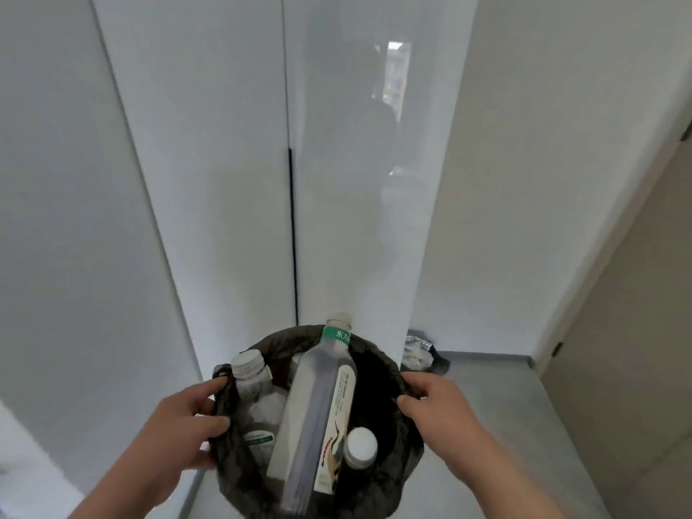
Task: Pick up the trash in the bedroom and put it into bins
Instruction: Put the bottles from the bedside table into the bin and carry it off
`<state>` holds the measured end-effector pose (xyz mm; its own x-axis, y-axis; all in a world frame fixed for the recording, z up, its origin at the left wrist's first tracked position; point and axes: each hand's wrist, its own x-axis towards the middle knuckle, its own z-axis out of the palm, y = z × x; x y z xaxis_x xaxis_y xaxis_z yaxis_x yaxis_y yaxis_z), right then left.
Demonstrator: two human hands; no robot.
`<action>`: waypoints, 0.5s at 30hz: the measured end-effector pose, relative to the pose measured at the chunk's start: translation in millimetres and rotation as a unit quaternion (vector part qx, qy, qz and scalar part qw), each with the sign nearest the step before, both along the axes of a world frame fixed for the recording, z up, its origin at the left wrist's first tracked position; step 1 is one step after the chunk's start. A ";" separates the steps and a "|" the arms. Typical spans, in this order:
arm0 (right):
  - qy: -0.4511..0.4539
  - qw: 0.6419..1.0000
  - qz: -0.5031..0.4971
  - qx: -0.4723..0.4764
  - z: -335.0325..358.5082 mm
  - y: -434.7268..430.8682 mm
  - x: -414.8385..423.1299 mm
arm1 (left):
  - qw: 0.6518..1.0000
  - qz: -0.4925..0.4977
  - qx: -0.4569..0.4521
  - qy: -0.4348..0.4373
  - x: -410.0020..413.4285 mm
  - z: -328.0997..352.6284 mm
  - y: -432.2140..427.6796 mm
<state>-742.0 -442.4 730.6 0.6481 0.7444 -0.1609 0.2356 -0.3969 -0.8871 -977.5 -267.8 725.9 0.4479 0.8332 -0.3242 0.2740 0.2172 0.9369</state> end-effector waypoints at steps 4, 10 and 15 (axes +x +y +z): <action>0.018 0.995 -0.098 -0.008 -1.6 -44.8 62.3 | 0.997 -0.082 -0.005 -0.002 93.9 -5.3 -7.3; 0.021 0.980 -0.196 -0.042 -9.5 -64.1 145.0 | 0.983 -0.182 -0.015 -0.011 223.4 -15.8 8.5; 0.007 0.961 -0.270 -0.055 -6.9 -68.4 207.3 | 0.966 -0.257 -0.020 -0.023 323.3 -13.4 22.4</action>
